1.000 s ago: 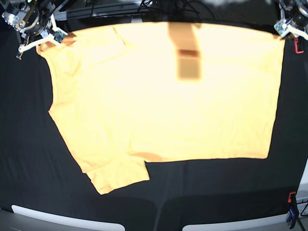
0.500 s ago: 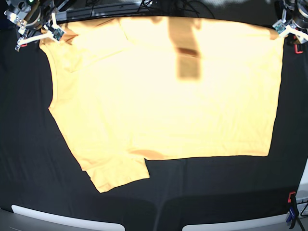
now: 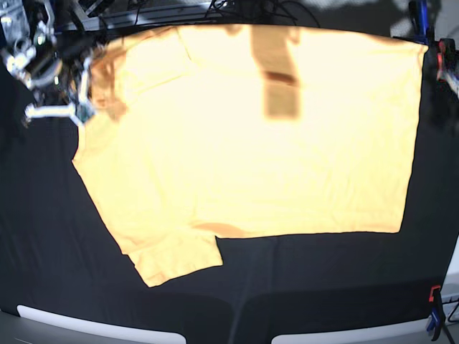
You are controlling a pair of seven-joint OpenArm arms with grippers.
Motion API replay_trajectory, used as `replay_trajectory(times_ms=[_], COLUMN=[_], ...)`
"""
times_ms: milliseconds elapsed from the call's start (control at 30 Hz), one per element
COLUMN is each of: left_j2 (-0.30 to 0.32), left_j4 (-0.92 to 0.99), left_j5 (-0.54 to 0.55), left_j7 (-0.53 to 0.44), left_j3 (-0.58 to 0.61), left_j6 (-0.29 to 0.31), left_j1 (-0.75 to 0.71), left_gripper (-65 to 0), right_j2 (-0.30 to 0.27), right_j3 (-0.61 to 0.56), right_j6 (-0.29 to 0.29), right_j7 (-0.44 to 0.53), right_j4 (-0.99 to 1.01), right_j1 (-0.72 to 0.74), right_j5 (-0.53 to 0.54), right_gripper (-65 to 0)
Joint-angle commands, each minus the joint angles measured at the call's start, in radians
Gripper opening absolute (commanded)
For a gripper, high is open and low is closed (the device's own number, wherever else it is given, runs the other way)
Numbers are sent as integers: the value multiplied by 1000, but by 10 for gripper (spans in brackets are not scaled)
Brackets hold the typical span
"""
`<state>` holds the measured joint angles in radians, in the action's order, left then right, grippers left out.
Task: Layout the t-shirt on the table in an organized manner, then fold the t-shirt properly
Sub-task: 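Move both grippers to the shirt's opposite edge and grasp it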
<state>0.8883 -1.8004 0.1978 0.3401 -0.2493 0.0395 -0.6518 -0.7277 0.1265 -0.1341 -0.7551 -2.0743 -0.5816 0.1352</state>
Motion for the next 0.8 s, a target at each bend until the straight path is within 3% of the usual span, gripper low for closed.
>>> replay_trajectory(times_ms=[0, 67, 167, 267, 467, 600, 767], left_j2=[-5, -60, -137, -199, -294, -333, -337], left_j4=[5, 45, 121, 229, 575, 851, 1185], left_j5=[38, 108, 194, 273, 347, 346, 243], left_j7=[-10, 0, 18, 96, 189, 148, -12], left_j3=[-10, -10, -10, -10, -10, 6, 137], left_j6=[18, 87, 135, 212, 305, 371, 372], left_j1=[51, 156, 311, 476, 808, 998, 1202], left_gripper=[-422, -422, -422, -422, -422, -422, -421], right_j2=[-5, 18, 34, 38, 38, 37, 37], right_j3=[9, 9, 9, 9, 9, 9, 9], right_j6=[10, 1, -18, -39, -58, -61, -61], right_j7=[18, 18, 17, 8, -10, -12, -33], right_j4=[8, 46, 101, 151, 211, 212, 212], right_j1=[42, 116, 222, 305, 378, 382, 382], right_j5=[12, 56, 117, 172, 187, 187, 187], right_gripper=[-453, -453, -453, -453, -453, -453, -453])
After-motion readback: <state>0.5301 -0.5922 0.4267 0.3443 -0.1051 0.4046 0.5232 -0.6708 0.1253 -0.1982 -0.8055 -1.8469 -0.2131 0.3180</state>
